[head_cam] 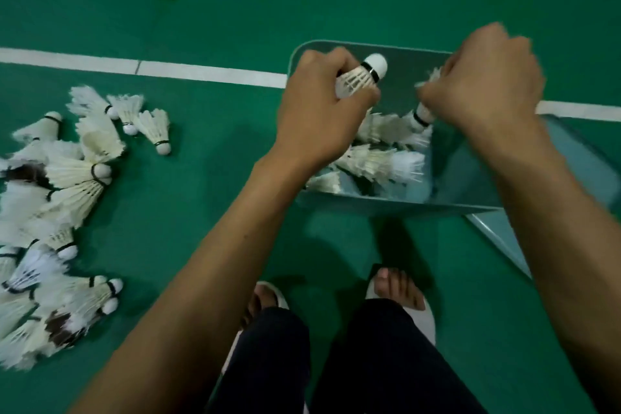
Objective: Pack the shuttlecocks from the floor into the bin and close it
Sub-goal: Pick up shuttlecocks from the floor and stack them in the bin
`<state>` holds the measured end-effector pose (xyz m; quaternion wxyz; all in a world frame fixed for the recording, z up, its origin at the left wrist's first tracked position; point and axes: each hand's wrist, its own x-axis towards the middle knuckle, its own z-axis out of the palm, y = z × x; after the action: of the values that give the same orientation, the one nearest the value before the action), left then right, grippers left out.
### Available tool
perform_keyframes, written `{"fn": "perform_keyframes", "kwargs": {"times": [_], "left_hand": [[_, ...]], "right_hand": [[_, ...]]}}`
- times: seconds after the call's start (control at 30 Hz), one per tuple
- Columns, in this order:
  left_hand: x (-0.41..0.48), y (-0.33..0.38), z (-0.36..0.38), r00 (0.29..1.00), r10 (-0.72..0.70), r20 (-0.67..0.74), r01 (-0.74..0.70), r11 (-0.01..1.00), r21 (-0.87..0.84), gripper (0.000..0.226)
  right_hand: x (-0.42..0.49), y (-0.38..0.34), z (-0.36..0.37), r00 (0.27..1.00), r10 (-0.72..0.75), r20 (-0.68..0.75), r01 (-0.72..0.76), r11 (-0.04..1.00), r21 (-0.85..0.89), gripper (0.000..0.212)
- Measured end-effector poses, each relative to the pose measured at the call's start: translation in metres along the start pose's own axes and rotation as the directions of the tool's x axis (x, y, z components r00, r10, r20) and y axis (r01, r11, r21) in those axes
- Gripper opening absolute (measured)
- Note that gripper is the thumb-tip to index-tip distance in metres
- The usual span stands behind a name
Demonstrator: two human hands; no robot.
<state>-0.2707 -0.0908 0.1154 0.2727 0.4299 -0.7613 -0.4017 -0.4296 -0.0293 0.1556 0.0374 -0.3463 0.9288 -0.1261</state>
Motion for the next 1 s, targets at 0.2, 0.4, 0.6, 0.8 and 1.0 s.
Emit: {"fn": "perform_keyframes", "kwargs": {"times": [0.2, 0.4, 0.6, 0.8, 1.0], "left_hand": [[0.013, -0.021, 0.058, 0.942, -0.256, 0.217, 0.219, 0.958, 0.184, 0.021], [0.014, -0.039, 0.058, 0.862, -0.441, 0.249, 0.386, 0.89, 0.242, 0.025], [0.022, -0.046, 0.059, 0.717, -0.585, 0.379, 0.532, 0.811, 0.244, 0.034], [0.037, -0.045, 0.064, 0.646, -0.627, 0.436, 0.603, 0.769, 0.212, 0.023], [0.042, -0.042, 0.056, 0.621, -0.651, 0.438, 0.638, 0.743, 0.2, 0.035]], "right_hand": [[0.01, 0.046, 0.044, 0.969, -0.051, 0.24, 0.141, 0.915, -0.377, 0.033], [0.017, 0.066, 0.087, 0.946, 0.041, 0.322, 0.066, 0.948, -0.312, 0.031], [0.035, 0.071, 0.092, 0.909, 0.223, 0.351, -0.233, 0.972, -0.016, 0.006], [0.041, 0.08, 0.12, 0.627, 0.457, 0.631, -0.694, 0.696, 0.186, 0.012], [0.052, 0.092, 0.138, 0.534, 0.454, 0.713, -0.788, 0.572, 0.226, 0.021]]}}
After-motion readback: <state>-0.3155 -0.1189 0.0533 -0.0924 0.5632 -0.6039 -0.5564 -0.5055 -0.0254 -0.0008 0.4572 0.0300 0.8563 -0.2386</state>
